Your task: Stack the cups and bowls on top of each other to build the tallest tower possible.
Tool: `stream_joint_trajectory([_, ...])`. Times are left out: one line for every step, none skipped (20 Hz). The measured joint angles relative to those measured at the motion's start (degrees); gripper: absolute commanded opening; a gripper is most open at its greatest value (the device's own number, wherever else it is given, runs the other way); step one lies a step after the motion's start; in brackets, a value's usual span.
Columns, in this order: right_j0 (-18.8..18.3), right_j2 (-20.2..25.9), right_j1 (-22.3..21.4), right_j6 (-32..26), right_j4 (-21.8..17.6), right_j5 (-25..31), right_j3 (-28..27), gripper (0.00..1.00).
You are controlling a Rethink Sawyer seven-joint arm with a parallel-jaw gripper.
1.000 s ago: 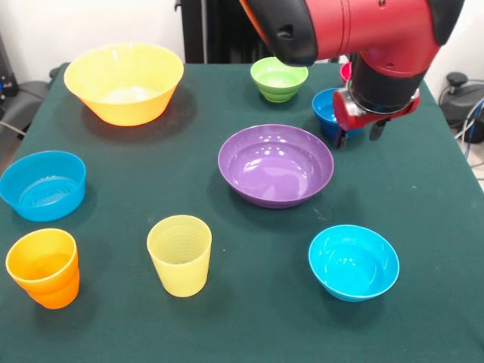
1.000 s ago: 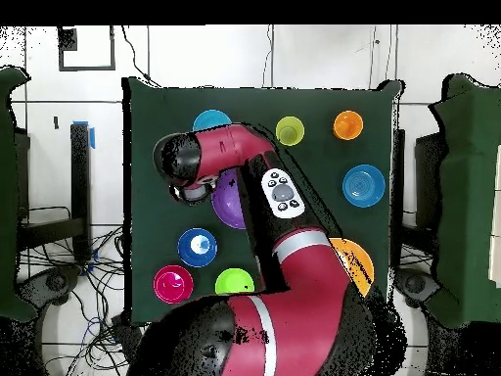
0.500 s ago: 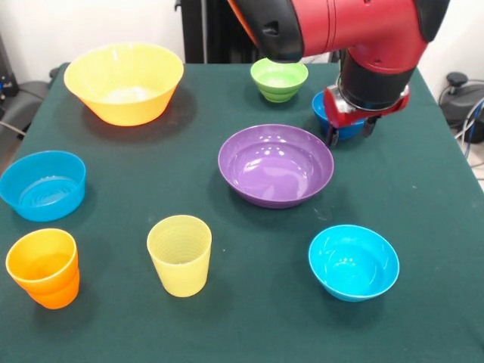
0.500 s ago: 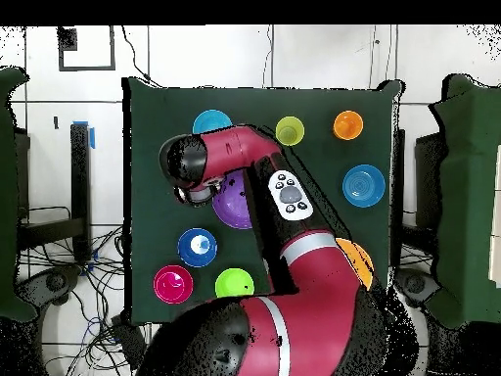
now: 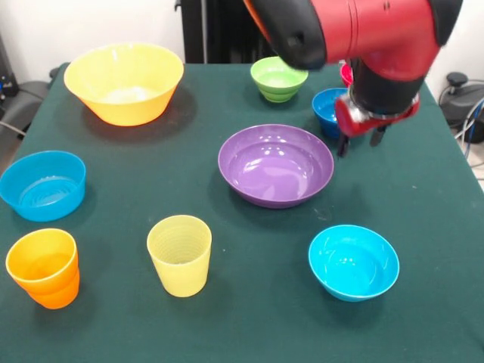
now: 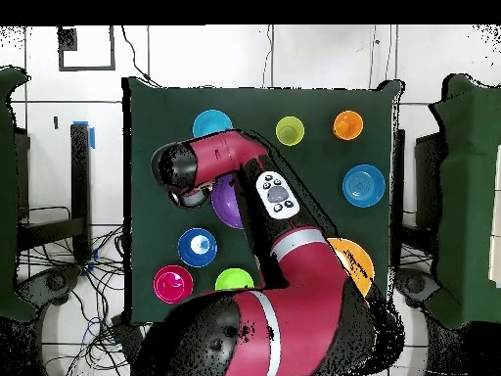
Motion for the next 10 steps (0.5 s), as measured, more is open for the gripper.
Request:
stream_joint_trajectory([0.1,0.0,0.8,0.0,-0.3,-0.7,-0.4,1.0])
stream_joint_trajectory([0.3,0.0,1.9,0.0,-0.7,-1.5,-1.0,1.0])
stream_joint_trajectory([0.5,0.0,2.8,0.0,-1.0,-2.1,-1.5,1.0])
stream_joint_trajectory([0.7,0.1,4.6,0.0,-1.4,-2.9,-2.4,1.0])
stream_joint_trajectory([0.8,0.1,5.8,0.0,-1.6,-3.3,-3.0,1.0])
stream_joint_trajectory([0.8,0.4,7.2,0.0,-1.4,-2.9,-3.9,1.0])
stream_joint_trajectory([0.8,0.6,7.3,0.0,-1.5,-2.3,-4.6,1.0])
stream_joint_trajectory([0.8,0.8,7.6,0.0,-1.4,-1.3,-5.6,1.0])
stream_joint_trajectory([0.8,1.0,8.1,0.0,-1.4,0.0,-6.5,1.0])
stream_joint_trajectory([0.8,1.2,8.4,0.0,-1.4,0.9,-7.2,1.0])
